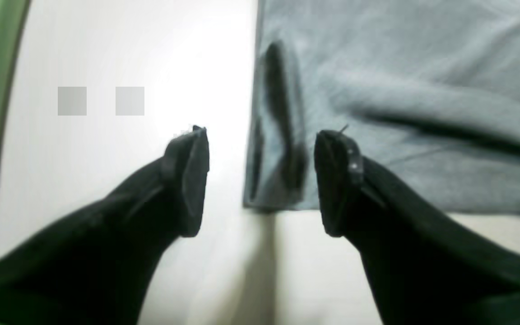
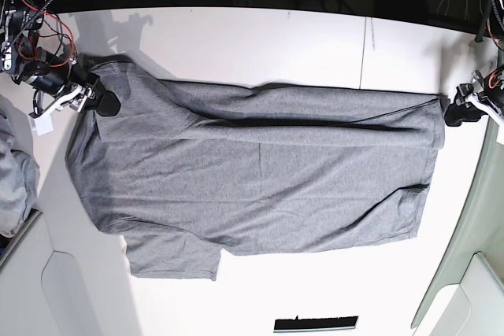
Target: Layout the t-shirt on the table in an organized manner, then fold the t-shirt properly
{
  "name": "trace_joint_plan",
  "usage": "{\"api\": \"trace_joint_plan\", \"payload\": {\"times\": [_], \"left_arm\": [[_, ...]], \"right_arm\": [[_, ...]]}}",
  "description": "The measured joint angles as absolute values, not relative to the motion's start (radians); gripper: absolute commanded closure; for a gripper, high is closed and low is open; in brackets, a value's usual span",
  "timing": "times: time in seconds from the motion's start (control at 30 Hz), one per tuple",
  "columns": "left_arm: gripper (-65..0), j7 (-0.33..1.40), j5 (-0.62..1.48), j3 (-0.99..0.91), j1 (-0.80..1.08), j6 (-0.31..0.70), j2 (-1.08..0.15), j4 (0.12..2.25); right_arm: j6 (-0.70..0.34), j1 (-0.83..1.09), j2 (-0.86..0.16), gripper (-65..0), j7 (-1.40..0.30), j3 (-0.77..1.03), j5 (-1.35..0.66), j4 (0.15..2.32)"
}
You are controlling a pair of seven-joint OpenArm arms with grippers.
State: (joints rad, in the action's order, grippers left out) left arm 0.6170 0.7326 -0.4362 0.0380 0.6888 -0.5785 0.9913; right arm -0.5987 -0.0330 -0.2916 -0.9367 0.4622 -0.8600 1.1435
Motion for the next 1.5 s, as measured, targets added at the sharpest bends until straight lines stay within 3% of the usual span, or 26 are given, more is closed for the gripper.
{"api": "trace_joint_plan", "payload": {"times": [0.2, 0.63, 0.7, 0.77, 0.8, 1.03, 1.5], "left_arm": [[-39.1, 0.593, 0.716, -0.419, -0.033, 0.688, -0.55, 0.88], [-37.3, 0.679, 0.824, -0.39, -0.036, 0.698, -0.498, 0.881], [-22.8, 0.675, 0.804, -0.353, -0.039, 0.701, -0.5, 0.883], [-3.5, 0.68, 0.795, -0.33, -0.039, 0.696, -0.5, 0.883], [0.0, 0.681, 0.802, -0.327, -0.039, 0.698, -0.497, 0.882], [0.0, 0.726, 0.857, -0.324, 0.0, 0.697, -0.517, 0.923], [0.0, 0.775, 0.902, -0.319, 0.313, 0.695, -0.551, 1.252]], "right_arm": [[-0.599, -0.033, -0.292, -40.5, -0.937, 0.462, -0.86, 1.143], [-0.599, -0.033, -0.29, -39.2, -0.966, 0.462, -0.871, 1.143], [-0.598, -0.033, -0.29, -26.7, -0.971, 0.462, -0.871, 1.143], [-0.597, -0.03, -0.287, -6.6, -0.981, 0.462, -0.862, 1.143], [-0.595, -0.03, -0.285, 0.0, -0.985, 0.462, -0.86, 1.143], [-0.596, -0.019, -0.314, 0.0, -1.068, 0.461, -0.884, 1.145], [-0.606, 0.088, -0.511, 0.0, -1.113, 0.457, -0.987, 1.15]]}}
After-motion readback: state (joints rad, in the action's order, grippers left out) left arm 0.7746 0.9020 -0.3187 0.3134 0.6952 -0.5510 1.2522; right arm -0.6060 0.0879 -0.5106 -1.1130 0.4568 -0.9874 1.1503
